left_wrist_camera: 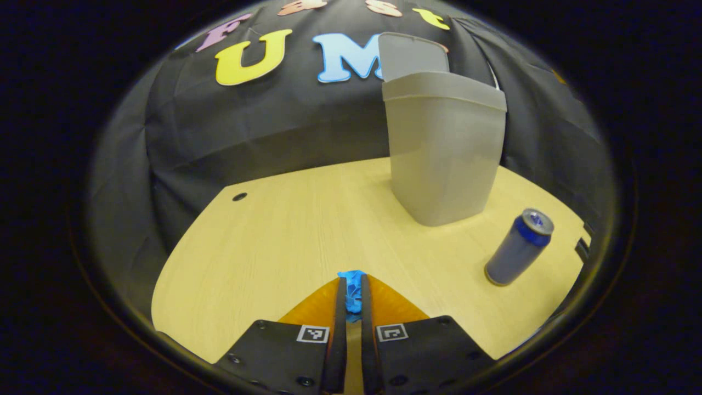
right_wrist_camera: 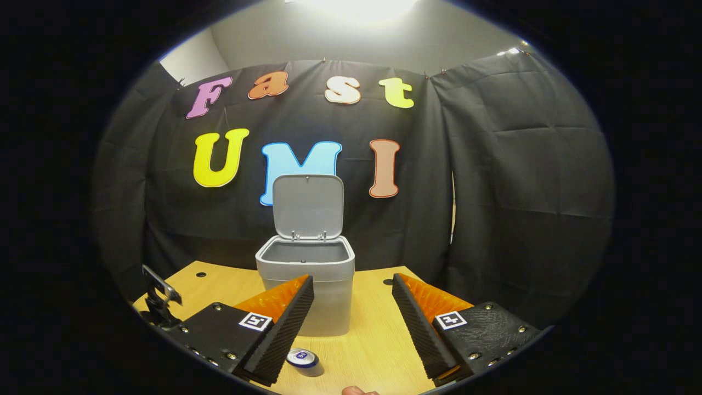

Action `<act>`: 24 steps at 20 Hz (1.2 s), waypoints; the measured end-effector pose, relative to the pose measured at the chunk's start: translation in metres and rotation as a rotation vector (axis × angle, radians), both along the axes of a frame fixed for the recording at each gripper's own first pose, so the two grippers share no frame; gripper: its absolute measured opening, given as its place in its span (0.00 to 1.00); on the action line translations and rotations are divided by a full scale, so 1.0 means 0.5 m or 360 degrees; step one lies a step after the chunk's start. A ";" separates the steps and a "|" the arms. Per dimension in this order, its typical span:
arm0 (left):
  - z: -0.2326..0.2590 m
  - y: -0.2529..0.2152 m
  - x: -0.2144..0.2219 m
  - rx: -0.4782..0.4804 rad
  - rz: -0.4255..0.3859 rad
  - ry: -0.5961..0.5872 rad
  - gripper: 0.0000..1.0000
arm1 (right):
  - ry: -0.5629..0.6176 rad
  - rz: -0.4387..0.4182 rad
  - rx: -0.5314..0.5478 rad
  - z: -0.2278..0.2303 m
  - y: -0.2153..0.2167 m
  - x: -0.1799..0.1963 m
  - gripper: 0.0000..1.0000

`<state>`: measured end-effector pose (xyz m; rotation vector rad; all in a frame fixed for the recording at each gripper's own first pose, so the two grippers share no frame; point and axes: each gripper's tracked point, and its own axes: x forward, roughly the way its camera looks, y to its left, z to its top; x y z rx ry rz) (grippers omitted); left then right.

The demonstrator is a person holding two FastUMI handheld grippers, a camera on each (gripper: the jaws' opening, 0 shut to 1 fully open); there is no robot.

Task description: Press the lid of the desktop garbage bin to open it, pick up the crumpled paper on the desktop and throw it into the bin, then pick up the pop can on the desktop and drop it into the bin, and finally close the garbage bin lid.

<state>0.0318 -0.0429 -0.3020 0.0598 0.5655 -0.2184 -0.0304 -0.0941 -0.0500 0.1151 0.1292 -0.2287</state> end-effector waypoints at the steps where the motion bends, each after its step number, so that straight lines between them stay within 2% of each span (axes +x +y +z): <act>1: 0.030 -0.011 0.011 -0.0035 0.0006 -0.0047 0.19 | -0.0006 0.0004 -0.0011 -0.001 -0.004 -0.001 0.93; 2: 0.060 -0.023 0.020 -0.0061 0.0001 -0.0081 0.17 | -0.0020 0.0011 -0.0030 0.003 -0.008 -0.005 0.93; 5: 0.136 -0.050 0.050 -0.0078 -0.0023 -0.0168 0.19 | -0.0062 0.0017 -0.0118 0.010 -0.025 -0.007 0.93; 7: 0.186 -0.073 0.073 -0.0125 -0.0034 -0.0226 0.15 | -0.0067 0.0040 -0.0159 0.012 -0.029 -0.003 0.93; 8: 0.214 -0.088 0.083 -0.0158 -0.0043 -0.0256 0.19 | -0.0071 0.0046 -0.0165 0.015 -0.032 -0.002 0.93; 12: 0.324 -0.150 0.136 -0.0245 -0.0114 -0.0388 0.17 | -0.0071 0.0077 -0.0134 0.008 -0.028 0.006 0.93; 16: 0.429 -0.216 0.199 -0.0334 -0.0181 -0.0529 0.19 | -0.0046 0.0074 -0.0124 -0.008 -0.041 0.014 0.93; 18: 0.464 -0.244 0.230 -0.0374 -0.0200 -0.0574 0.17 | -0.0041 0.0042 -0.0125 -0.014 -0.054 0.016 0.93; 21: 0.492 -0.269 0.276 -0.0512 -0.0181 -0.0577 0.19 | -0.0026 -0.0013 -0.0118 -0.026 -0.076 0.021 0.93; 24: 0.505 -0.291 0.326 -0.0516 -0.0186 -0.0597 0.19 | 0.0006 -0.0055 -0.0087 -0.043 -0.089 0.022 0.93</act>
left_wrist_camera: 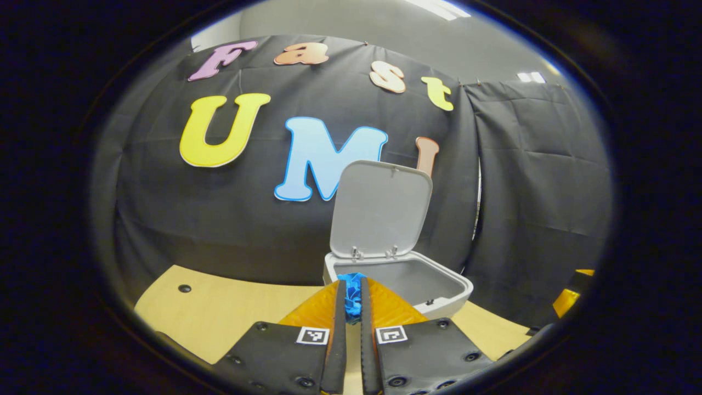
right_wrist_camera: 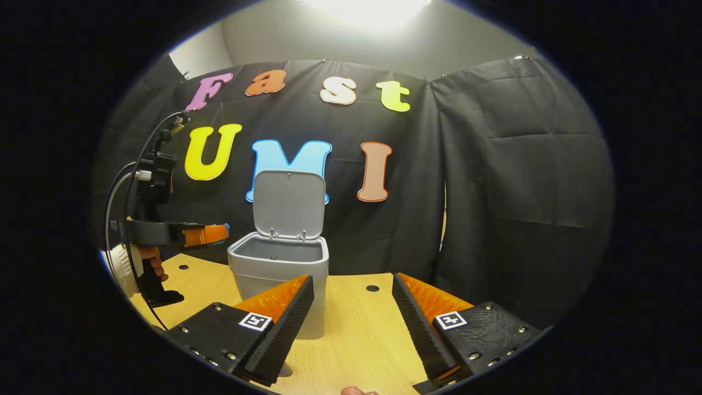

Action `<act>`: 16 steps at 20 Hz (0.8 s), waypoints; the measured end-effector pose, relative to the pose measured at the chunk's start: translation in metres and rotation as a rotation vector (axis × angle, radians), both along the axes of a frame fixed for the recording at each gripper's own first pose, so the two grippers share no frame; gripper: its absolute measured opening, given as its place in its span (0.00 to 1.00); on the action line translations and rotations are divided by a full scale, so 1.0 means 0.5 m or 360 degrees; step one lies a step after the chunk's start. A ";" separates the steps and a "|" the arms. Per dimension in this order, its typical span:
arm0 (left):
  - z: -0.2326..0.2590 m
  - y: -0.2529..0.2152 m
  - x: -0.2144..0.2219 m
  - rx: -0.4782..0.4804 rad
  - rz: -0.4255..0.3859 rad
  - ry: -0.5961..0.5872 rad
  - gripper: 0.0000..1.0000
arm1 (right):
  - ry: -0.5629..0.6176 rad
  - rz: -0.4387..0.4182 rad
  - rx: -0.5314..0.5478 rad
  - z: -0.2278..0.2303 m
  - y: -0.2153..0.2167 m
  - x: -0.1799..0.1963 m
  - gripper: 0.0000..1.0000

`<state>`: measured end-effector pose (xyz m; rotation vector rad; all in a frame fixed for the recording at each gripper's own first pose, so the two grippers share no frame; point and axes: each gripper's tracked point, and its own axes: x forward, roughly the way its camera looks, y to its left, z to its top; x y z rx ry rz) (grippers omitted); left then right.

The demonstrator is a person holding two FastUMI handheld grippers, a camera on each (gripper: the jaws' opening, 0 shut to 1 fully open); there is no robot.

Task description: Press the lid of the desktop garbage bin to open it, pick up the crumpled paper on the desktop and throw it into the bin, then pick up the pop can on the desktop and drop it into the bin, and finally close the garbage bin lid.

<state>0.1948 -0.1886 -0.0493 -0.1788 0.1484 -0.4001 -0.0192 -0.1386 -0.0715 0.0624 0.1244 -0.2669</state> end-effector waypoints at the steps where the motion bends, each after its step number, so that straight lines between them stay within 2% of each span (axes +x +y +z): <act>1: 0.003 -0.011 0.010 -0.0001 -0.0013 -0.0006 0.17 | 0.0015 -0.0015 0.0006 -0.008 -0.003 -0.002 0.93; 8: -0.013 -0.093 0.076 0.0048 -0.0109 -0.0015 0.20 | 0.0104 -0.0106 0.0004 -0.039 -0.016 -0.020 0.93; 10: -0.018 -0.102 0.088 0.0060 -0.0125 -0.0009 0.27 | 0.0120 -0.0123 0.0009 -0.045 -0.019 -0.023 0.93; 12: -0.032 -0.110 0.101 0.0076 -0.0140 0.0003 0.28 | 0.0134 -0.0133 0.0015 -0.050 -0.017 -0.023 0.93; 13: -0.040 -0.112 0.104 0.0086 -0.0150 0.0012 0.34 | 0.0141 -0.0134 0.0016 -0.053 -0.014 -0.021 0.93; 16: -0.056 -0.112 0.114 0.0121 -0.0155 0.0026 0.41 | 0.0160 -0.0124 0.0015 -0.062 -0.001 -0.022 0.93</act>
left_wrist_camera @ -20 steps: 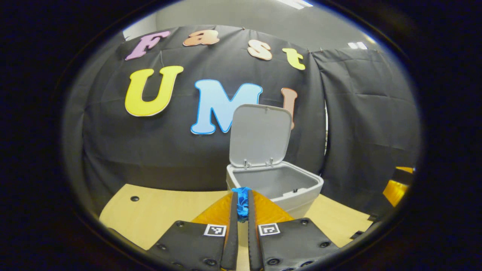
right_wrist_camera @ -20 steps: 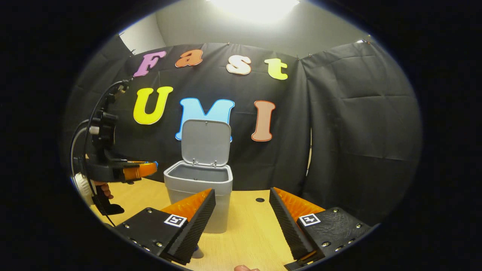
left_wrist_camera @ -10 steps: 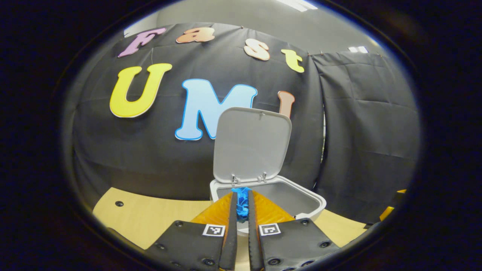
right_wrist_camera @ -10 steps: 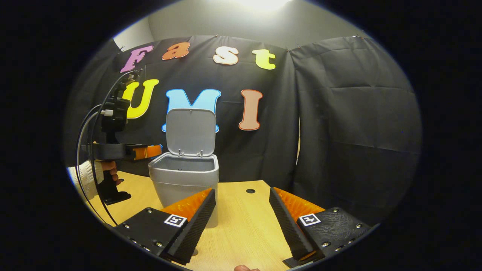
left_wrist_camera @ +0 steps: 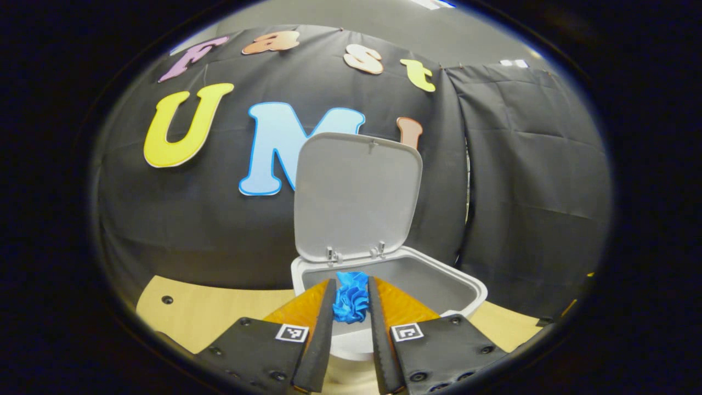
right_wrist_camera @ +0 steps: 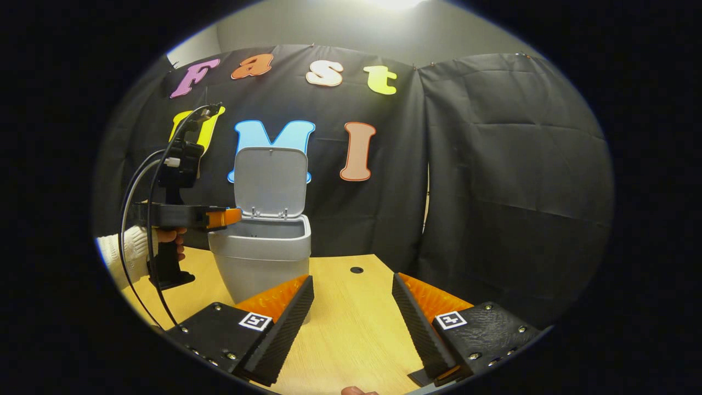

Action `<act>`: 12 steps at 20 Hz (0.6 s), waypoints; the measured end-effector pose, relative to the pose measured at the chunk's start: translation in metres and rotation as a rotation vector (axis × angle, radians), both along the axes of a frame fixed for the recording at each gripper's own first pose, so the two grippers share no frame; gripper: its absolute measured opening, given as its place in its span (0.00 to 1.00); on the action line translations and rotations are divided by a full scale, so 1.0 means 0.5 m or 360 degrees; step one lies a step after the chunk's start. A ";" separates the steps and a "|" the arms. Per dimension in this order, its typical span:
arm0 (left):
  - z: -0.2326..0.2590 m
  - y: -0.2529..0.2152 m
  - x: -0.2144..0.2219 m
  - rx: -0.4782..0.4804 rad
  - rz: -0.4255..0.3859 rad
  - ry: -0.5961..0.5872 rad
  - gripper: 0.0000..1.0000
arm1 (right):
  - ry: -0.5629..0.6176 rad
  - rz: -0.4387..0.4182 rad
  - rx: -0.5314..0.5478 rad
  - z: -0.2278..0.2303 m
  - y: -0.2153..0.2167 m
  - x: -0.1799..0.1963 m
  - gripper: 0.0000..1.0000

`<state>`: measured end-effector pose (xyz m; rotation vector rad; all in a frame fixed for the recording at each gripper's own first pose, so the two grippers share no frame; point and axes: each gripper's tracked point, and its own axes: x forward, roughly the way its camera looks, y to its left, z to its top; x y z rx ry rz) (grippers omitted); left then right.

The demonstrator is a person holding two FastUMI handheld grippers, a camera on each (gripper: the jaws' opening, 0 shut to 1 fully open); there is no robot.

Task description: Press the lid of the desktop garbage bin to open it, pick up the crumpled paper on the desktop and throw it into the bin, then pick up the pop can on the desktop and drop it into the bin, and finally close the garbage bin lid.

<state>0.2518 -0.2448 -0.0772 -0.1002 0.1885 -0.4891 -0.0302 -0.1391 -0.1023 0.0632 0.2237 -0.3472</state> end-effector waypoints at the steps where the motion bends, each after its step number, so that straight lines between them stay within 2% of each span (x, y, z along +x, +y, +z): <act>1: -0.002 -0.001 0.001 0.0001 -0.0004 0.0003 0.43 | 0.0003 0.0007 -0.0003 -0.002 0.005 0.001 0.93; 3: -0.009 0.000 0.009 0.0005 -0.0011 0.0014 0.47 | 0.0005 0.0023 -0.0010 -0.002 0.014 0.003 0.93; 10: -0.006 0.004 0.001 -0.0019 -0.0005 0.0005 0.93 | -0.0016 0.0115 -0.0012 0.000 0.043 0.022 0.93; 11: -0.005 0.010 -0.002 -0.0013 0.0000 0.0005 0.88 | -0.0022 0.0129 -0.0003 -0.001 0.048 0.025 0.93; 12: -0.005 0.014 -0.004 -0.0010 0.0005 0.0006 0.89 | -0.0032 0.0146 0.0005 0.001 0.054 0.029 0.93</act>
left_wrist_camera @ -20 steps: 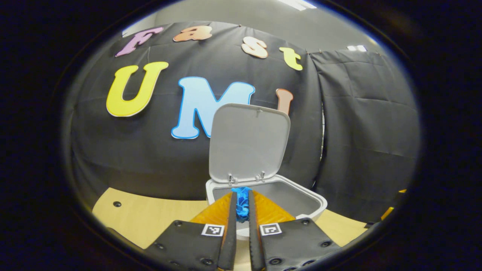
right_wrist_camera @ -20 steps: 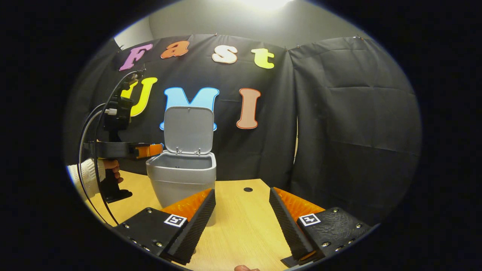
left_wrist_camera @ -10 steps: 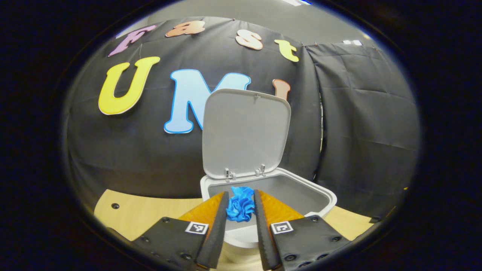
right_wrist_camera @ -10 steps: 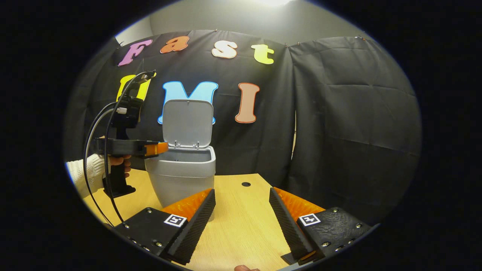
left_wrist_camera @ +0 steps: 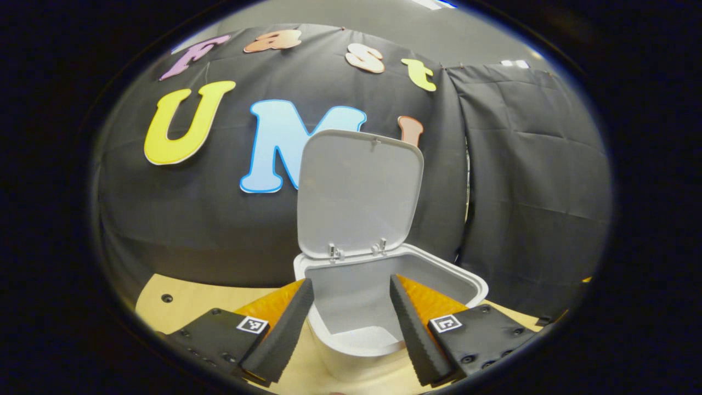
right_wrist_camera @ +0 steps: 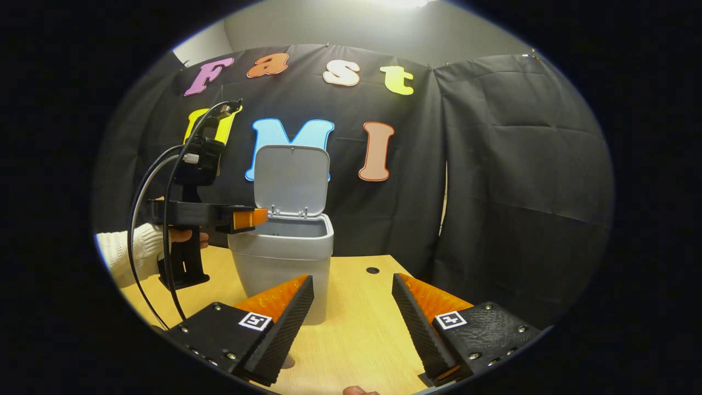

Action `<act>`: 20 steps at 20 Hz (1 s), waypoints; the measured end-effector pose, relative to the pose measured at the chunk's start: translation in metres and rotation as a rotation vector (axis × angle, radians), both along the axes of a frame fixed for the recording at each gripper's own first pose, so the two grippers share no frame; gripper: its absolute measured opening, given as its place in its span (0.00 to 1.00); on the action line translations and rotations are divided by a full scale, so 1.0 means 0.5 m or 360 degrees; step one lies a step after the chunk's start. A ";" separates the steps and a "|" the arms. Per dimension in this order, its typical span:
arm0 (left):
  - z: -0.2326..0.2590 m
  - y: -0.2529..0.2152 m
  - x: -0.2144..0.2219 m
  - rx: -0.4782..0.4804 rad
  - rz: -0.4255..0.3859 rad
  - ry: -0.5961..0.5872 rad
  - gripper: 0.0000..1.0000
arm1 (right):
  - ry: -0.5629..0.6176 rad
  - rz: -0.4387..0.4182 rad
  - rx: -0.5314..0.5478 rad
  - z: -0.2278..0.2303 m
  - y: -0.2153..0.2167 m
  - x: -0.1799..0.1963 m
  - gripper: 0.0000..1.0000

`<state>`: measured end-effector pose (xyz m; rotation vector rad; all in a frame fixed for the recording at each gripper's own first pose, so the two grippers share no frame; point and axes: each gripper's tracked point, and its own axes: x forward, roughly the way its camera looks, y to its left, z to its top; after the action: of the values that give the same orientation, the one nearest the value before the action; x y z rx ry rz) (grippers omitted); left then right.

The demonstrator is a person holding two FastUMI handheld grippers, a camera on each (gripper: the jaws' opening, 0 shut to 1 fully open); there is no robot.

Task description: Press the lid of the desktop garbage bin to open it, pick up the crumpled paper on the desktop and throw it into the bin, then pick up the pop can on the desktop and drop it into the bin, and finally close the garbage bin lid.

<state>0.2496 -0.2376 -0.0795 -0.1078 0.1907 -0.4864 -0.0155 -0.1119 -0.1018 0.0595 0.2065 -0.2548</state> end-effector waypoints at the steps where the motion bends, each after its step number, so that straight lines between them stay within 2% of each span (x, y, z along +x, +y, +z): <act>1: 0.004 0.007 -0.007 -0.0008 0.0010 -0.0006 0.91 | -0.0002 0.0024 0.0007 0.000 0.010 0.004 0.93; 2: 0.011 0.019 -0.017 -0.0015 0.0032 -0.0020 0.95 | 0.0004 0.0060 0.0013 -0.005 0.022 0.009 0.93; 10: 0.023 0.145 -0.105 0.0033 0.0224 -0.0101 0.95 | 0.0101 0.0396 0.0052 -0.072 0.129 0.024 0.93; 15: 0.018 0.228 -0.177 0.0066 0.0362 -0.0116 0.94 | 0.0255 0.0556 0.0139 -0.154 0.193 0.022 0.93; 20: 0.010 0.277 -0.237 0.0091 0.0447 -0.0115 0.95 | 0.0397 0.0691 0.0184 -0.221 0.247 0.022 0.93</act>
<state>0.1311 -0.0991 -0.0745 -0.0595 0.1158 -0.2043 -0.0045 0.0117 -0.2125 0.0960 0.4743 0.1849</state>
